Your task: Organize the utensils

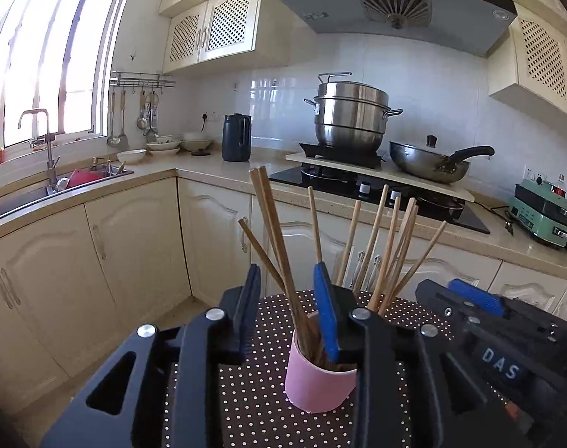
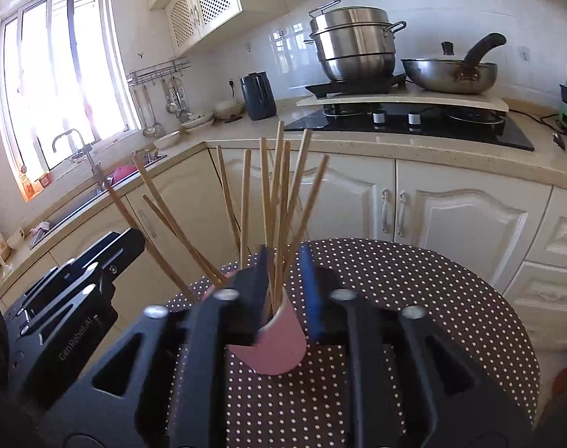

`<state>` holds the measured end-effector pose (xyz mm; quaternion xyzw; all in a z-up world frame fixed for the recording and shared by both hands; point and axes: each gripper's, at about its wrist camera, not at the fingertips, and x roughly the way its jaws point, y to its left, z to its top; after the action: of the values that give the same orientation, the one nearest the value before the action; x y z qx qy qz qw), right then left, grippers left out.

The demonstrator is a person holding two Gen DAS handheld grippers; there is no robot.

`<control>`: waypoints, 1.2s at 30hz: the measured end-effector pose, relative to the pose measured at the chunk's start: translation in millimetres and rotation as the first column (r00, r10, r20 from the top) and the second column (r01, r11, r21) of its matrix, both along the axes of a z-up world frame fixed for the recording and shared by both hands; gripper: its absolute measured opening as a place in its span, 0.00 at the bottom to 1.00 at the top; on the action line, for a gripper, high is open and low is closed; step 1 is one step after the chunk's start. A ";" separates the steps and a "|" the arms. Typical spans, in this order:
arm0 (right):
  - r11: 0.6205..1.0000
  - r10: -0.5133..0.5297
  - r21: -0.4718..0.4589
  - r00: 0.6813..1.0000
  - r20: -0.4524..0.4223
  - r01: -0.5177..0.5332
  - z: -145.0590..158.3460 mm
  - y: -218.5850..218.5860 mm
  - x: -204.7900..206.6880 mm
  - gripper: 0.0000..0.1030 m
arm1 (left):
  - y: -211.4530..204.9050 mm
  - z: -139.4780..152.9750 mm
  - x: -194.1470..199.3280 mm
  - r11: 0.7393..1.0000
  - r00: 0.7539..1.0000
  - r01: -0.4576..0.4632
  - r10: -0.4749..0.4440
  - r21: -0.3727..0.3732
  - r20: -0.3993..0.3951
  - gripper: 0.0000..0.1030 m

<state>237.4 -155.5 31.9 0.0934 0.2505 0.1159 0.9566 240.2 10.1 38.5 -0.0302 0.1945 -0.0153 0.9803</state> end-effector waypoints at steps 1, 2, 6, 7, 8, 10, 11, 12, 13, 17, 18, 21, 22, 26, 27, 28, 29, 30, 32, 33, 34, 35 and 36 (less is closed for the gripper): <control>1.000 -0.012 -0.004 1.000 0.023 0.012 2.7 -2.1 -6.3 0.71 | 1.0 0.8 -4.7 1.000 1.000 0.001 -0.001 0.004 0.003 0.31; 0.999 -0.027 -0.019 0.998 0.049 0.028 5.3 -4.1 -14.5 0.71 | 0.4 2.1 -6.0 1.000 1.000 0.001 -0.001 0.004 0.003 0.33; 0.999 -0.017 -0.045 0.998 0.067 0.020 12.3 -8.6 -36.8 0.71 | -1.8 3.8 -20.6 1.000 1.000 0.013 -0.013 0.012 0.002 0.36; 0.999 -0.013 -0.045 0.997 0.072 0.017 13.7 -9.5 -42.6 0.71 | -3.2 4.7 -25.4 1.000 1.000 0.016 -0.016 0.016 0.002 0.38; 0.999 -0.008 -0.047 0.997 0.077 0.012 15.8 -10.8 -48.7 0.72 | -5.2 5.8 -29.2 1.000 1.000 0.019 -0.019 0.020 0.000 0.39; 0.999 -0.005 -0.052 0.996 0.089 0.010 19.6 -12.2 -58.8 0.74 | -8.2 7.3 -39.0 1.000 1.000 0.016 -0.016 0.026 -0.010 0.43; 0.998 -0.005 -0.055 0.995 0.100 0.010 21.4 -13.0 -65.8 0.76 | -9.0 7.7 -45.0 0.999 1.000 0.022 -0.022 0.025 -0.008 0.43; 0.998 -0.004 -0.059 0.994 0.110 0.010 22.8 -13.8 -72.7 0.78 | -10.8 8.1 -50.4 0.999 1.000 0.030 -0.030 0.027 -0.006 0.45; 0.998 -0.007 -0.062 0.993 0.121 0.015 23.9 -14.7 -79.5 0.79 | -13.1 8.6 -57.7 0.999 0.999 0.037 -0.037 0.032 -0.003 0.48; 0.996 -0.042 -0.066 0.984 0.173 0.054 22.5 -18.8 -105.8 0.85 | -17.5 6.8 -83.8 0.999 0.999 0.038 -0.038 0.032 0.012 0.55; 0.996 -0.049 -0.069 0.981 0.189 0.063 21.3 -19.8 -112.9 0.86 | -17.8 5.2 -88.7 0.999 0.999 0.038 -0.038 0.025 0.011 0.56; 0.990 -0.083 -0.090 0.968 0.236 0.106 15.1 -19.2 -134.4 0.87 | -18.1 -1.6 -104.2 0.999 0.999 0.045 -0.045 0.009 0.000 0.57; 0.989 -0.095 -0.087 0.962 0.258 0.121 12.3 -19.8 -142.5 0.87 | -18.5 -3.8 -107.5 0.999 0.999 0.042 -0.042 0.011 -0.002 0.57; 0.987 -0.098 -0.095 0.949 0.301 0.132 4.5 -19.1 -160.3 0.89 | -19.3 -12.2 -123.1 0.999 1.000 0.024 -0.024 0.023 0.008 0.57; 0.986 -0.098 -0.096 0.947 0.306 0.134 2.5 -19.3 -163.3 0.90 | -18.7 -14.4 -126.8 0.999 1.000 0.025 -0.025 0.022 0.013 0.57; 0.986 -0.099 -0.095 0.945 0.311 0.135 -0.2 -19.2 -167.4 0.90 | -17.8 -15.7 -128.4 0.999 1.000 0.024 -0.024 0.022 0.016 0.57; 0.986 -0.101 -0.092 0.944 0.313 0.136 -2.4 -19.5 -169.6 0.90 | -17.4 -17.7 -131.2 0.999 1.000 0.022 -0.023 0.024 0.022 0.57; 0.987 -0.105 -0.085 0.943 0.316 0.138 -5.6 -20.2 -172.6 0.91 | -17.5 -20.4 -134.7 0.999 0.999 0.019 -0.020 0.031 0.032 0.57; 0.987 -0.111 -0.075 0.941 0.320 0.142 -11.5 -21.4 -176.6 0.91 | -19.1 -25.0 -139.6 0.999 0.999 0.021 -0.023 0.044 0.048 0.58; 0.986 -0.118 -0.073 0.940 0.321 0.149 -15.0 -21.6 -178.5 0.91 | -20.2 -27.9 -141.5 0.999 0.998 0.023 -0.025 0.049 0.050 0.58; 0.985 -0.126 -0.074 0.939 0.321 0.158 -18.2 -21.6 -180.0 0.91 | -21.2 -31.1 -143.6 0.998 0.998 0.027 -0.030 0.051 0.056 0.58; 0.983 -0.136 -0.075 0.938 0.320 0.168 -22.3 -22.1 -180.4 0.92 | -22.3 -34.3 -145.4 0.998 0.997 0.032 -0.036 0.050 0.067 0.58; 0.982 -0.143 -0.072 0.937 0.319 0.174 -25.9 -22.8 -180.5 0.92 | -23.1 -36.4 -146.4 0.998 0.996 0.036 -0.040 0.047 0.080 0.58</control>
<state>56.9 -178.3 6.0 0.0463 0.0931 0.0391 0.9938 93.8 -13.0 2.2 -0.0035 0.1555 -0.0308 0.9874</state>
